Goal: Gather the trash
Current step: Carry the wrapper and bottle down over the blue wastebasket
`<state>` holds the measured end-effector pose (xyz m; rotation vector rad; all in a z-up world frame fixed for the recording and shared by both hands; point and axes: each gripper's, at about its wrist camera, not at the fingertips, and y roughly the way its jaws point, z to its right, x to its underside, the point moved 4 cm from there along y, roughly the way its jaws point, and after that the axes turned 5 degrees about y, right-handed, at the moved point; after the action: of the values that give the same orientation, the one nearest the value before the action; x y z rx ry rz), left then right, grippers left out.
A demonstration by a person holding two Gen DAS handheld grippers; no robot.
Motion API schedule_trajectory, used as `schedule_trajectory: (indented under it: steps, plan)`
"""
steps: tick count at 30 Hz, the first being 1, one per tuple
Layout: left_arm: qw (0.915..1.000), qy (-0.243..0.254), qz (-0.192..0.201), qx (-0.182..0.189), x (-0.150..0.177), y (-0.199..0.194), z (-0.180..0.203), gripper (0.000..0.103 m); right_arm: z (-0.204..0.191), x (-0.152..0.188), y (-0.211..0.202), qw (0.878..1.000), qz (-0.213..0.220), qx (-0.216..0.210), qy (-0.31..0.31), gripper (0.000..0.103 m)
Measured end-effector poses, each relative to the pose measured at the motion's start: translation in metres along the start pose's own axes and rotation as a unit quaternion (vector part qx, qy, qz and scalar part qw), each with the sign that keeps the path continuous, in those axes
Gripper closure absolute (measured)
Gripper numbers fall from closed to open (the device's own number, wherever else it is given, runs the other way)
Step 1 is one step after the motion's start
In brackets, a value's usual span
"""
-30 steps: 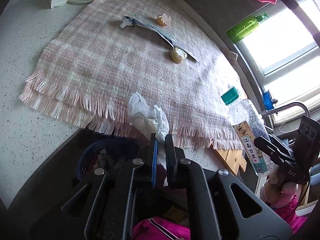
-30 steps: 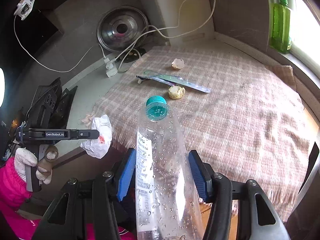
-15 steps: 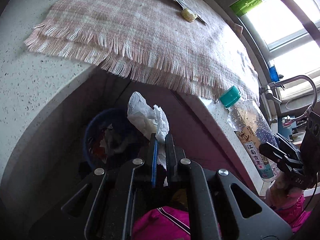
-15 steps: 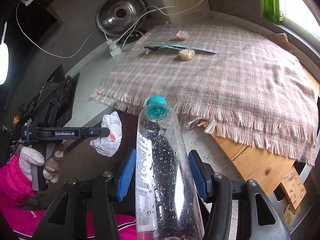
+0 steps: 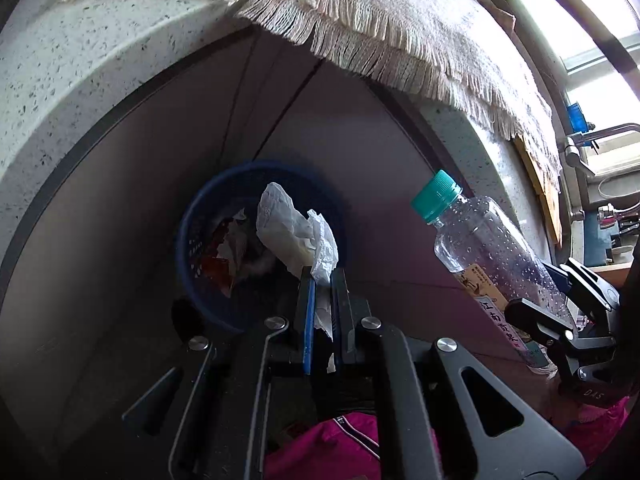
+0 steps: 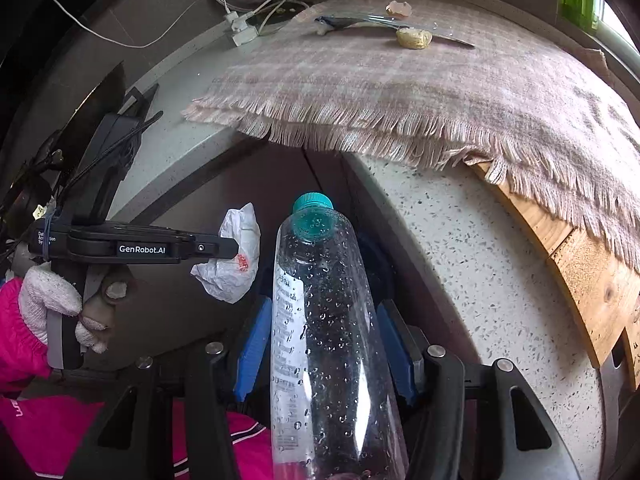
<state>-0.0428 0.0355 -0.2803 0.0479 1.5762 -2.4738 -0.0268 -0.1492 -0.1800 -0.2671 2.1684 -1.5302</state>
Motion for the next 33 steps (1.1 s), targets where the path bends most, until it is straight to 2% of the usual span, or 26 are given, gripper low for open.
schedule_trajectory:
  steps: [5,15,23,33]
  plan:
    - [0.9996,0.02,-0.01,-0.02,0.009,0.011,0.0,0.098,0.0,0.003,0.02,1.0,-0.018,0.004,0.005,0.047]
    - [0.9986,0.033,-0.021,-0.035,0.019,0.033,-0.002,0.098,-0.001,0.001,0.055,0.999,-0.037,0.019,0.004,0.047]
    - [0.998,0.038,-0.035,-0.038,0.024,0.049,-0.012,0.098,-0.002,-0.002,0.076,0.998,-0.051,0.027,0.002,0.047]
    - [0.9979,0.038,-0.04,-0.033,0.014,0.055,-0.01,0.098,-0.007,-0.006,0.091,0.998,-0.059,0.028,0.003,0.046]
